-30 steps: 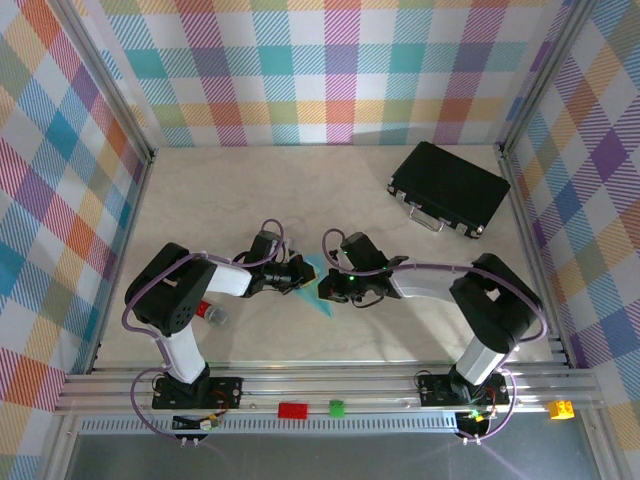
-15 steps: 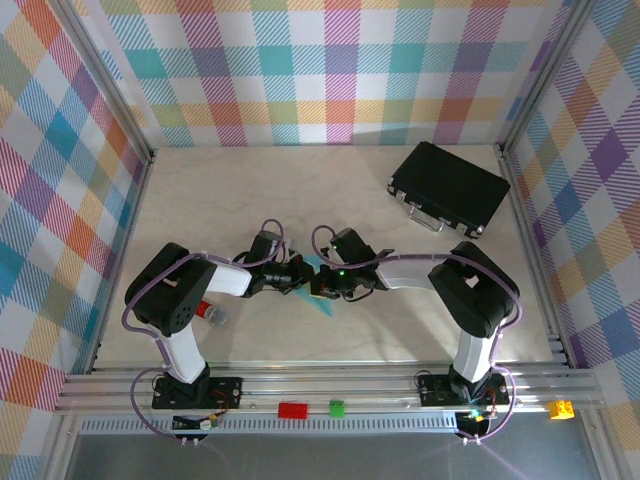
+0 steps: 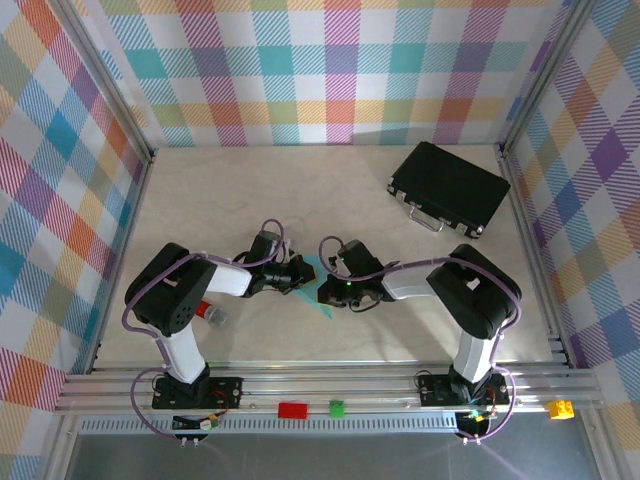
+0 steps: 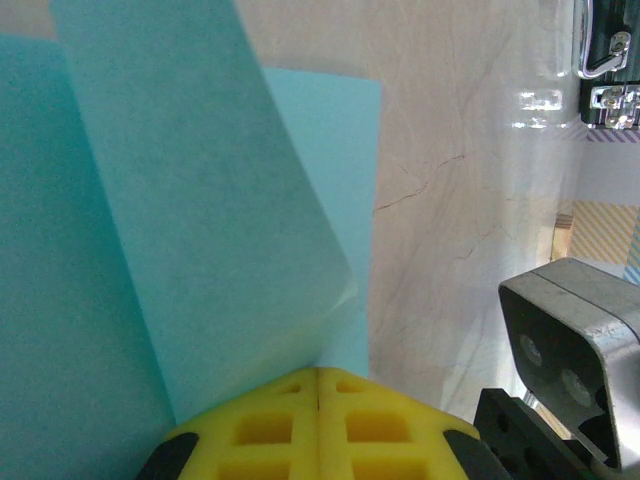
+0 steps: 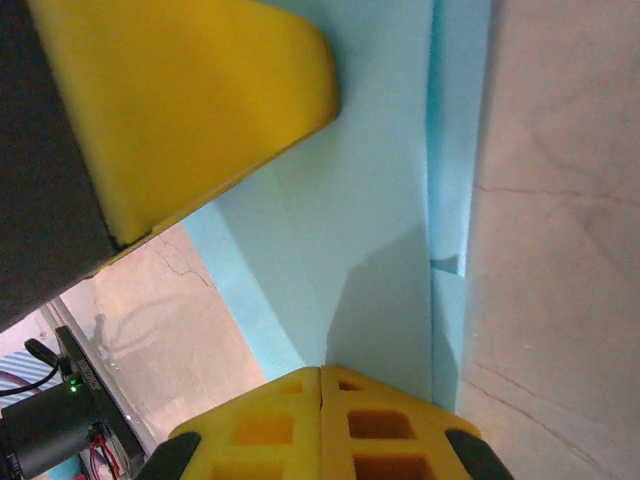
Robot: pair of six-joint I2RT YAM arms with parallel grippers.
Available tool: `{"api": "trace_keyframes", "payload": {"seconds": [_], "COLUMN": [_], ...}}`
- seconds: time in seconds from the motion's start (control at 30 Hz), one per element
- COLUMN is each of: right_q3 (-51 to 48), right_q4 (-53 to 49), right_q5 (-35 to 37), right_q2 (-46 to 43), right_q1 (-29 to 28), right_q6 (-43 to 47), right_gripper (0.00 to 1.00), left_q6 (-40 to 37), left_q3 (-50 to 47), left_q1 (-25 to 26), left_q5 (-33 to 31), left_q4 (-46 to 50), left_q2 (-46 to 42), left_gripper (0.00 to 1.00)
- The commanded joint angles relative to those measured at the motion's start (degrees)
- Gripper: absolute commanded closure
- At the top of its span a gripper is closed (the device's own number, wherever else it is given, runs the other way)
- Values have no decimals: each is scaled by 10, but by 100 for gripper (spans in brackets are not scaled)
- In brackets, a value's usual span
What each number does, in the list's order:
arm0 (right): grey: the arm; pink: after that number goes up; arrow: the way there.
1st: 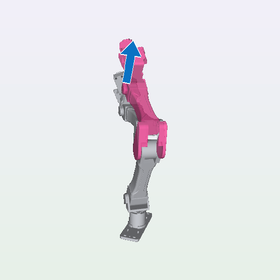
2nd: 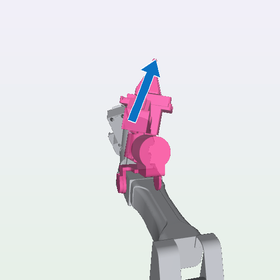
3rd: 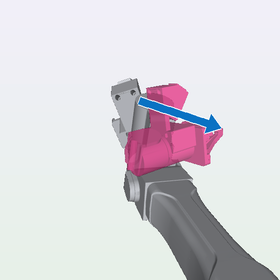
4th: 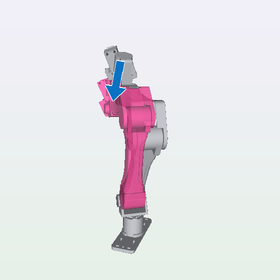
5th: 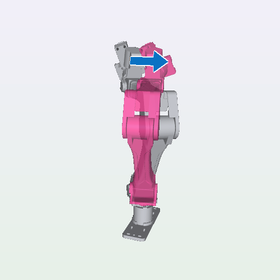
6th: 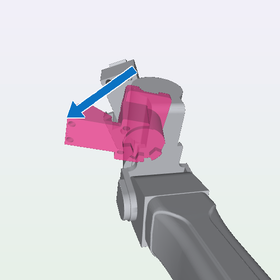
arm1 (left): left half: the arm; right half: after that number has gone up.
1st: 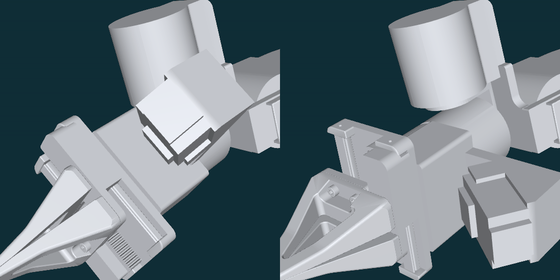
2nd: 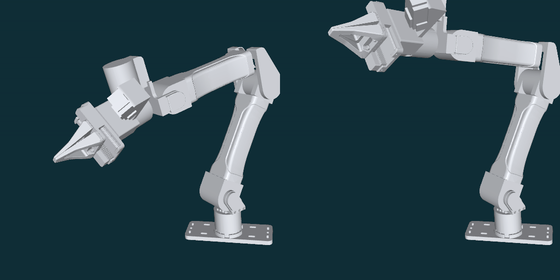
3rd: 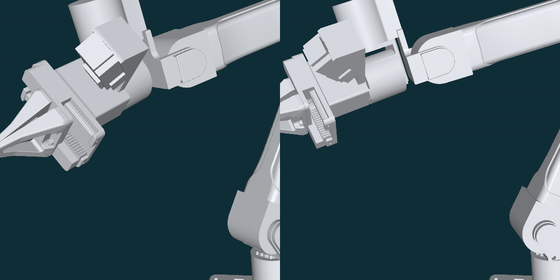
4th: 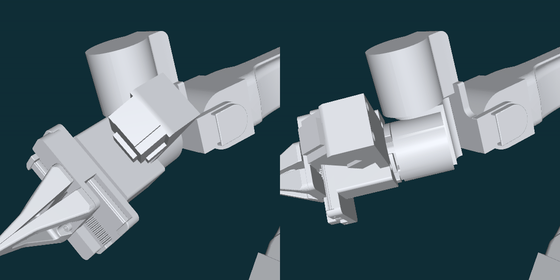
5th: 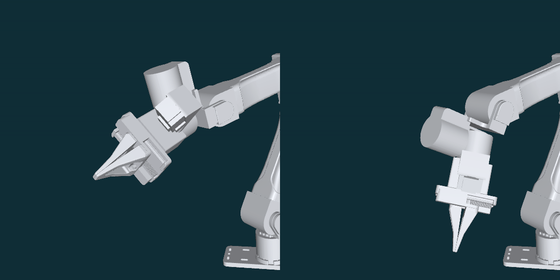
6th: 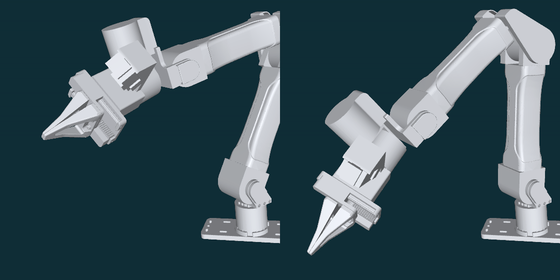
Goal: Fold a paper plane with a square sheet of paper (pick it up from the middle)
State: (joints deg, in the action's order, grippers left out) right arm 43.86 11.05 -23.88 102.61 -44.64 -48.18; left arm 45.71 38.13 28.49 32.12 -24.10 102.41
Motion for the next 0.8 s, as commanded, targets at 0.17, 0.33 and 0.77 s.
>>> {"api": "trace_keyframes", "payload": {"seconds": [0.17,0.33,0.77], "right_q3": [-61,-85,-67], "right_q4": [-59,-75,-149], "right_q5": [-12,-14,7], "right_q2": [-32,-61,-157], "right_q1": [-8,-9,-13], "right_q6": [10,28,51], "right_gripper": [98,98,98], "left_q6": [-9,-8,-9], "left_q3": [-15,-15,-17], "left_q1": [0,0,0], "left_q5": [-48,-47,-42], "left_q4": [55,55,54], "left_q2": [21,22,25], "left_gripper": [95,95,95]}}
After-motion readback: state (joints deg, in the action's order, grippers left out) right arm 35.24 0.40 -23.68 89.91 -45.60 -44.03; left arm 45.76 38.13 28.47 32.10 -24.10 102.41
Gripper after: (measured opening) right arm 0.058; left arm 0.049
